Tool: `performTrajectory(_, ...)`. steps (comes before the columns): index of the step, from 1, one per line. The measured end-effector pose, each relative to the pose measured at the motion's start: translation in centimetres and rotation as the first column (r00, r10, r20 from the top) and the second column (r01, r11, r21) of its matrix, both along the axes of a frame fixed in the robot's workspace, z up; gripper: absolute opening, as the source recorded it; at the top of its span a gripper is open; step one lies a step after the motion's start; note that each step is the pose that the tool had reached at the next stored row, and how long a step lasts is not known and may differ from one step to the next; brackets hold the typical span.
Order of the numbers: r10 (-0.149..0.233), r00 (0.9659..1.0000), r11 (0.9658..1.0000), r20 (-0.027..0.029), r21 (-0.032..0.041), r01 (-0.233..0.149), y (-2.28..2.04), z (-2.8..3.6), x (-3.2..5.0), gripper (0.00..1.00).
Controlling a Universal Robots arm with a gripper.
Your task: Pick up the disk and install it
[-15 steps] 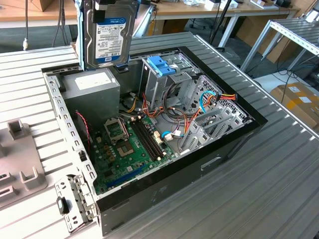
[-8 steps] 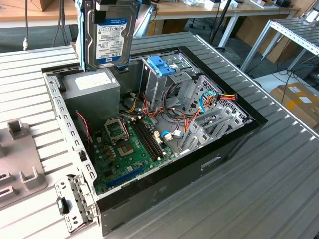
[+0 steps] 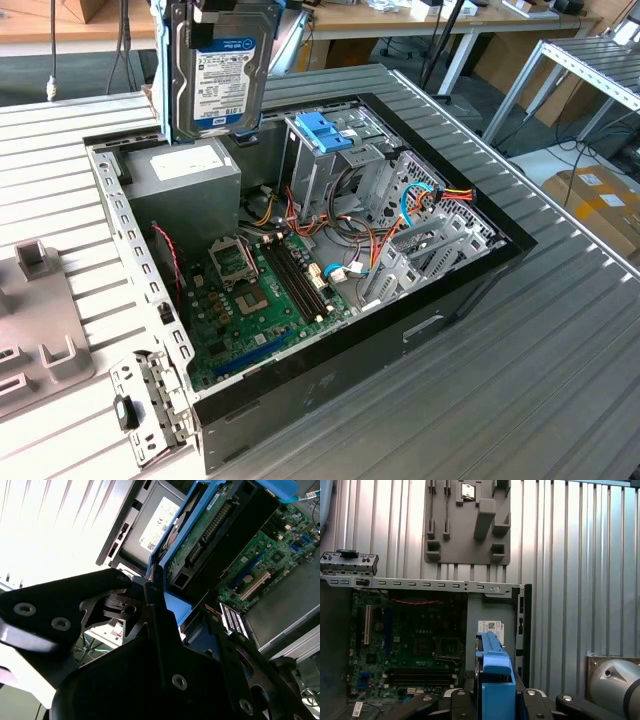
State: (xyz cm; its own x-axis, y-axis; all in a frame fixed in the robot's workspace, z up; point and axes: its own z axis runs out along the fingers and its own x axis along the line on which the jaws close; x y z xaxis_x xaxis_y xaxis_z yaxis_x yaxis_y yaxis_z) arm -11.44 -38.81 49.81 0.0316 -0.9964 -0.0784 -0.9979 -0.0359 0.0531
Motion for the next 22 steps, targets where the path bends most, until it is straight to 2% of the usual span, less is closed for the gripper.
performTrajectory(9,0.000,1.0000,1.0000,-0.0001,-0.0001,0.000,-0.30,0.00,0.04,0.37)
performTrajectory(22,0.000,1.0000,1.0000,0.0000,0.0000,0.000,-0.99,-0.01,0.06,0.37)
